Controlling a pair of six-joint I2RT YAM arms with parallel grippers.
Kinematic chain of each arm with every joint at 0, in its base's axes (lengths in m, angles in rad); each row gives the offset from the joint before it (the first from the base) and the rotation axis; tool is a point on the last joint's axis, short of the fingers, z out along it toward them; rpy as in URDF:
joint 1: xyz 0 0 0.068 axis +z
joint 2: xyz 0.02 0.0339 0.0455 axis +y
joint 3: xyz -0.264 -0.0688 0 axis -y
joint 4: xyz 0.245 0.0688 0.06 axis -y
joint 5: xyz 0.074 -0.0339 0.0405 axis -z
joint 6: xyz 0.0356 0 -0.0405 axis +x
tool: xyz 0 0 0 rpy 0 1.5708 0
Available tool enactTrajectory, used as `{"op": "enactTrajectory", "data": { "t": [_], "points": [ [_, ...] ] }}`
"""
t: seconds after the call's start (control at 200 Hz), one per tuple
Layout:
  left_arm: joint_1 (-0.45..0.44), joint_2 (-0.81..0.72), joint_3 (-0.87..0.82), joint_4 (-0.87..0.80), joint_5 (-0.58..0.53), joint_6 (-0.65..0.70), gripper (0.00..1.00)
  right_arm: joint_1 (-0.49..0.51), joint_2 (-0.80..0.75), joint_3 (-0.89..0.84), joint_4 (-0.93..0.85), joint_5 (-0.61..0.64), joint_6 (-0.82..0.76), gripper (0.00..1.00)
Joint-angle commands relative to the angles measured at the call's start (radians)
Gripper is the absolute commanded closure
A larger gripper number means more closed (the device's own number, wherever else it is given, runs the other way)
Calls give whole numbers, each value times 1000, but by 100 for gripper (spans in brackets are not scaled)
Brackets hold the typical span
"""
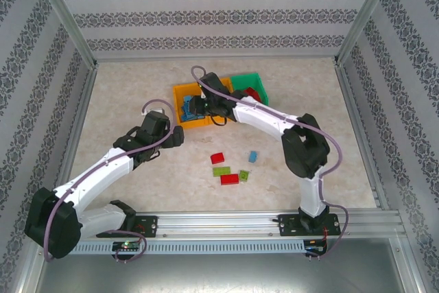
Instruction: Sort the legos into containers by color
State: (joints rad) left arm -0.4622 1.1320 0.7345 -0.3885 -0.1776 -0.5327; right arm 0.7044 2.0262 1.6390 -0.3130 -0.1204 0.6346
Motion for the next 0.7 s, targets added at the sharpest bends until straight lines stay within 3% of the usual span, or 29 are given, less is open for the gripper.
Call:
{"op": "enactTrajectory", "data": {
  "t": [0.0,0.325,0.614,0.694],
  "points": [
    [17,-30,-25,-44,-2,-29,1,-32,66,87,-31,-35,-40,78],
    [16,-30,-63,-42,44,-61,1,-56,212,286,-167,-27,-117,69],
    [17,-37,-66,-55,45,-75,1,-56,242,310,-186,-24,-150,68],
    [17,-39,-69,-57,46,-79,1,-60,250,320,-193,-23,-149,63]
  ]
}}
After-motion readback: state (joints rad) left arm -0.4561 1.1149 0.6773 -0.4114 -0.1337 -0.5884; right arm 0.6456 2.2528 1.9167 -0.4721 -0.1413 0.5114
